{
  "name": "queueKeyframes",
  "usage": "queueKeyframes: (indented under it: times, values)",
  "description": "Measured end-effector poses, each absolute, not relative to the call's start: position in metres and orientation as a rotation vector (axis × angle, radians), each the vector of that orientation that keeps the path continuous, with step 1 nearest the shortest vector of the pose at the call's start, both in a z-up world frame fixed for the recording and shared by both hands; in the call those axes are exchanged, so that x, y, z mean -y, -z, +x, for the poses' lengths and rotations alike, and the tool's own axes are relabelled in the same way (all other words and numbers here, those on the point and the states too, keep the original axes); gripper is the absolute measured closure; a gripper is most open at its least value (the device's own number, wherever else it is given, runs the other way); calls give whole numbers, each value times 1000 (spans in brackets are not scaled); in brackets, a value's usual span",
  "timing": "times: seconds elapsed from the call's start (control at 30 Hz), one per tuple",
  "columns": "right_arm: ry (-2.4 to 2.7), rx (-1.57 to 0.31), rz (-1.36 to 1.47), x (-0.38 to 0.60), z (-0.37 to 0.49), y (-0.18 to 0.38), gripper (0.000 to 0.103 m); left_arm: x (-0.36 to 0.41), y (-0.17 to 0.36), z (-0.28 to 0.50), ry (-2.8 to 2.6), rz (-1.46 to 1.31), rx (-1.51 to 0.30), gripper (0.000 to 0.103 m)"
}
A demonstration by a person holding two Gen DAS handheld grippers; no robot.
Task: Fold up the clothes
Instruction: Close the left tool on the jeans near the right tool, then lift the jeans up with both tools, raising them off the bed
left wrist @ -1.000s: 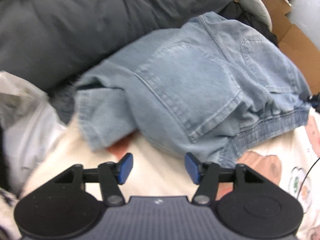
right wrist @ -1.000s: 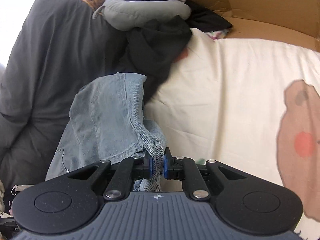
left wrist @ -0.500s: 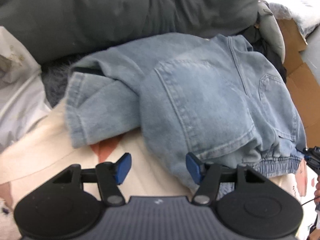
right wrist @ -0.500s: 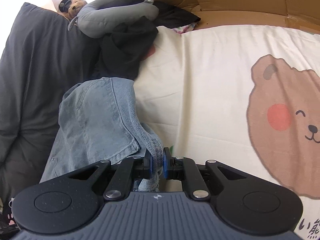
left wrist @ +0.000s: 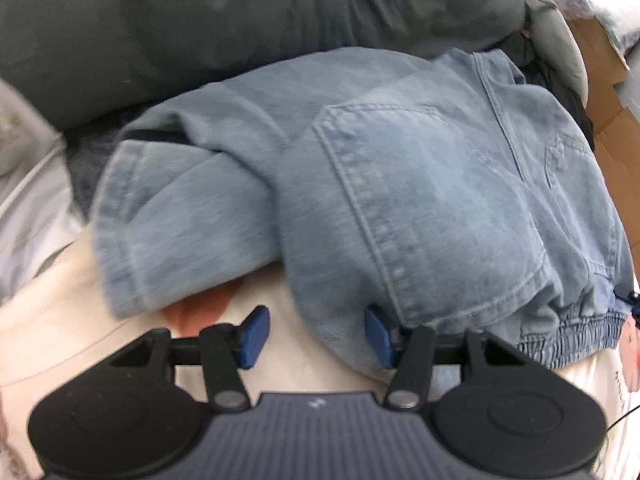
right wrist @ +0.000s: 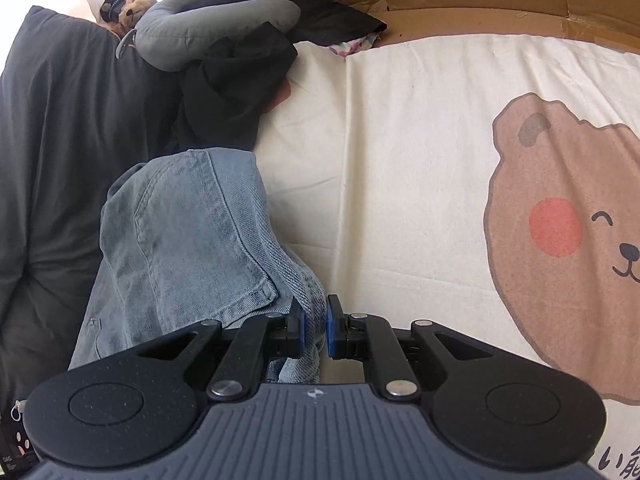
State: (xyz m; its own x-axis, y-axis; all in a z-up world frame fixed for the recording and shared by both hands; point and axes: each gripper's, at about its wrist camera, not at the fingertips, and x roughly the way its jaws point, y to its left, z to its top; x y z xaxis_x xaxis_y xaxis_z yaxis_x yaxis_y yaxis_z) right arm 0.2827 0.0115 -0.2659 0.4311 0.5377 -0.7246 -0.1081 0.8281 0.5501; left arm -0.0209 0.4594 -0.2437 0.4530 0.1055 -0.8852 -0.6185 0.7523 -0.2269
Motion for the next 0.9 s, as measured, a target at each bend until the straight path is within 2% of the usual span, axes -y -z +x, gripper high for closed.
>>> queueKeyframes:
  times: [0.1,0.17,0.3,0.37,0.47,0.57,0.9]
  values:
    - [-423,-1069,464,-13,284,268,94,-456,250,-14,-479,-578,-1006,48]
    - [-427,-1087,461,-14,286,272,94,-456,253,-11,-471,-604,-990,56]
    - [-429,-1096,458,-14,288,274,94,-453,248,-10,-468,-611,-967,63]
    - [-415,-1089,446,-14,286,268,94,-453,244,-13,-465,-622,-956,76]
    - [-381,-1079,406,-17,280,254,95,-453,230,-18,-460,-614,-955,89]
    - [-358,-1072,429,-14,268,240,95,-446,210,-19,-442,-584,-958,93]
    - [-355,-1039,490,33,217,183,95,-401,126,-14,-310,-486,-954,94]
